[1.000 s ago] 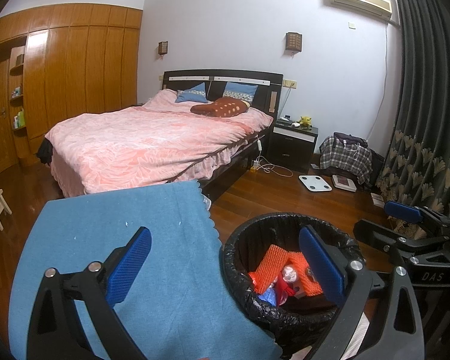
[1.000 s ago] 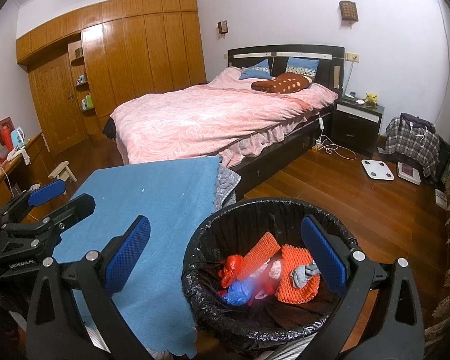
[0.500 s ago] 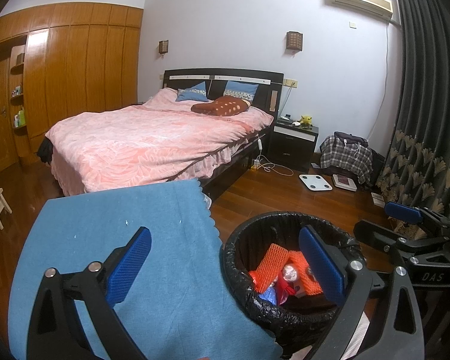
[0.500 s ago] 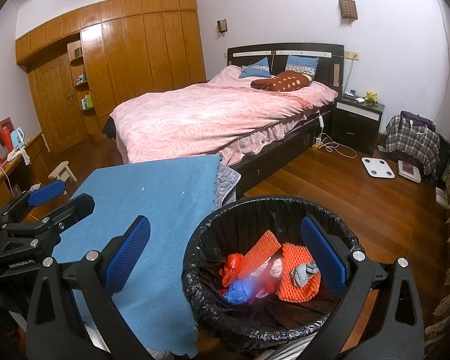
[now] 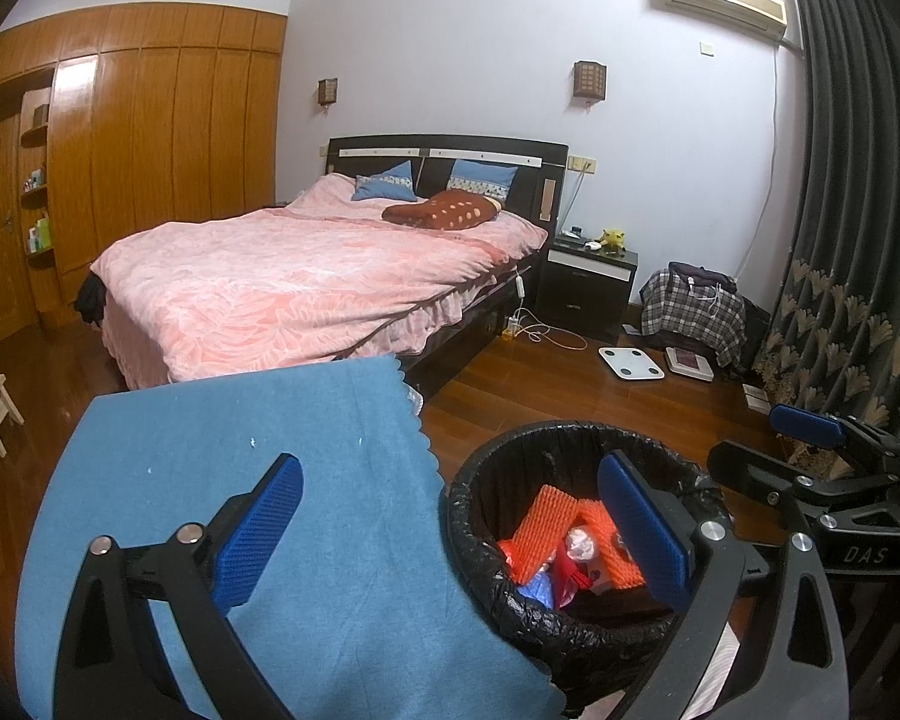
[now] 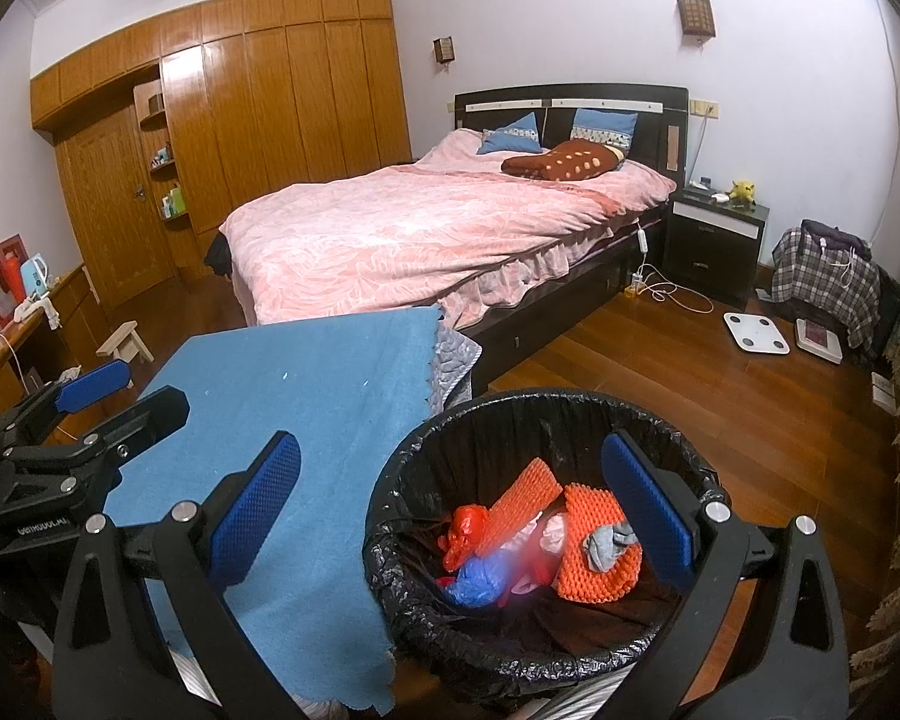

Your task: Collect trash

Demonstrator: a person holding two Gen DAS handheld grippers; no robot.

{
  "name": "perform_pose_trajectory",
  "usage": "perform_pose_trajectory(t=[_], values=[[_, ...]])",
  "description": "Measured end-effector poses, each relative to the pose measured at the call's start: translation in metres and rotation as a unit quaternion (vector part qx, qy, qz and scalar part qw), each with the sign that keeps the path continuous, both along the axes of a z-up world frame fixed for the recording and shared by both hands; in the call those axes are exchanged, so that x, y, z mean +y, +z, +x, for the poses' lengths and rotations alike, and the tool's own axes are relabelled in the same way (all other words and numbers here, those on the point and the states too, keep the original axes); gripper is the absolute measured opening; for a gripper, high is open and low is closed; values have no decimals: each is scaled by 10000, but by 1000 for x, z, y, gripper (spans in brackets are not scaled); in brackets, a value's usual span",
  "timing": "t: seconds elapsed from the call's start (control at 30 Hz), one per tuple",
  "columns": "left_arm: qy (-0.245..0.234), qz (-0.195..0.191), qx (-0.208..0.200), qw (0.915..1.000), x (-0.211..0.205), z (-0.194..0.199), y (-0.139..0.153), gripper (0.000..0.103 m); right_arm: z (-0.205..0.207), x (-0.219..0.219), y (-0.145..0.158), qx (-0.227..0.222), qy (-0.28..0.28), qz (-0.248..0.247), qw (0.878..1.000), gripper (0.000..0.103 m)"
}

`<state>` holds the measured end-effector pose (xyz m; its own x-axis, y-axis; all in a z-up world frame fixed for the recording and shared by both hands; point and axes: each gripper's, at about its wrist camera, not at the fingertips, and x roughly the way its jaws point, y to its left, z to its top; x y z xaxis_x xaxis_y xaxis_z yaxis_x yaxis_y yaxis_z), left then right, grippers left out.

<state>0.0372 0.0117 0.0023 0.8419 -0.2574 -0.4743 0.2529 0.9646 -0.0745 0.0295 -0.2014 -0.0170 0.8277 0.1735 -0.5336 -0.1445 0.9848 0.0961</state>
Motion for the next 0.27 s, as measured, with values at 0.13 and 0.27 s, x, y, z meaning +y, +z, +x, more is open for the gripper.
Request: perform_pose_trajectory(t=[0.13,0.27], values=[[6,1,2,10000,1,0,-2,97,0,0,-2,5,-3,6,10000,98],[7,0,11,10000,1,0,-1,97,0,0,-2,7,5,-4,10000,98]])
